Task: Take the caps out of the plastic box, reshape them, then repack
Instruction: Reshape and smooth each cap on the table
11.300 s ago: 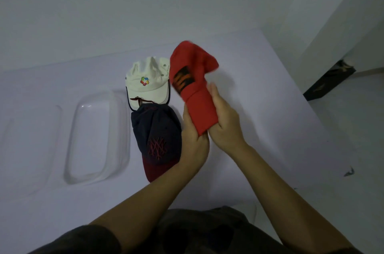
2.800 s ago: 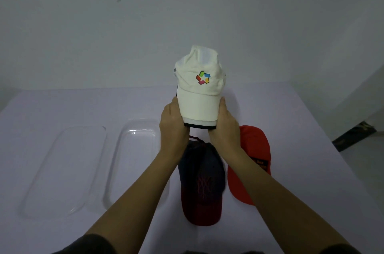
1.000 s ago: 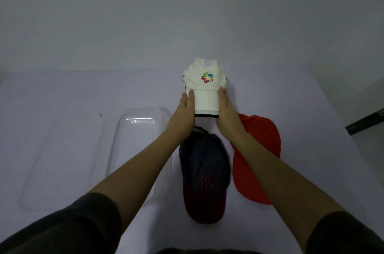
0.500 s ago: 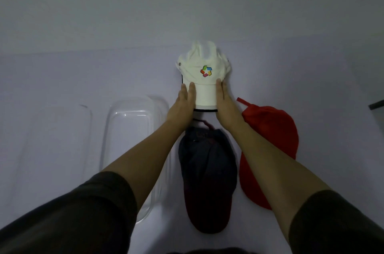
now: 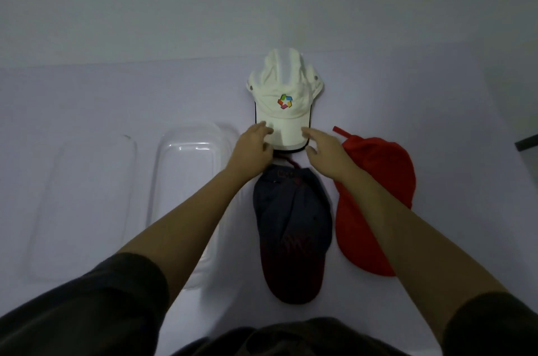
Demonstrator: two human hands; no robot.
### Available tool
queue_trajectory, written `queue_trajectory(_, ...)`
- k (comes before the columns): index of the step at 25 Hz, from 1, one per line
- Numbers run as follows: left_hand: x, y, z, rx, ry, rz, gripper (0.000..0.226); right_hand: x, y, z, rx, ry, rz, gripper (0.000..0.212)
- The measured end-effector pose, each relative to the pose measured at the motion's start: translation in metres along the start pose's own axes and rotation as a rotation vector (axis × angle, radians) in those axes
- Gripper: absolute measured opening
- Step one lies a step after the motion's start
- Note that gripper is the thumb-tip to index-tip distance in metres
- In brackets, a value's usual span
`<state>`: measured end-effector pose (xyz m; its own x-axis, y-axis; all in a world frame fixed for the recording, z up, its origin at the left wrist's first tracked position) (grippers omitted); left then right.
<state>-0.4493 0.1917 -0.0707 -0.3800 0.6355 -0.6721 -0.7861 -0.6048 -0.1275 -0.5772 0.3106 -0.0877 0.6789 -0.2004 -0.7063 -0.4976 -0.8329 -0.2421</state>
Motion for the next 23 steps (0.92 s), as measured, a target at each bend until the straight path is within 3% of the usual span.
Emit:
queue_trajectory(2, -0.010, -0.028, 0.008, -0.086, -0.153, 0.008, 0.031, -0.007, -0.030, 0.002, 0.037, 0.077, -0.128, 0.056)
queue_trajectory(5, -0.003, -0.070, 0.017, -0.157, -0.227, -0.317, 0.038, -0.009, -0.074, 0.005, 0.143, 0.043, -0.454, 0.079)
queue_trajectory(7, 0.009, -0.082, 0.015, -0.165, -0.199, -0.461, 0.044, -0.003, -0.086, 0.007, 0.170, -0.049, -0.537, 0.083)
queue_trajectory(11, 0.013, -0.088, 0.018, -0.142, -0.171, -0.485, 0.030, 0.004, -0.104, -0.001, 0.100, 0.011, -0.422, 0.067)
queue_trajectory(17, 0.000, -0.106, 0.024, -0.107, -0.163, -0.617, 0.030, -0.004, -0.132, -0.006, -0.005, 0.082, -0.334, 0.048)
queue_trajectory(20, -0.005, -0.112, 0.027, -0.161, -0.291, -0.716, 0.019, -0.008, -0.139, -0.011, -0.034, 0.122, -0.357, 0.037)
queue_trajectory(23, -0.009, -0.113, 0.029, -0.158, -0.452, -0.701, 0.014, -0.007, -0.142, -0.014, -0.084, 0.159, -0.285, 0.030)
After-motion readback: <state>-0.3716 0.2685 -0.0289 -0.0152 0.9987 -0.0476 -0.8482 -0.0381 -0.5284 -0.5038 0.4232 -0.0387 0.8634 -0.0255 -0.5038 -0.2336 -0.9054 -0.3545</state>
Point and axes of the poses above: each hand's wrist, its own y-axis towards the middle knuckle, its own x-axis out of the palm, z = x × y, the point moved 3 cm from there along y, towards the middle knuckle, and after that the axes turned 7 degrees about -y, right-handed, at the moved point
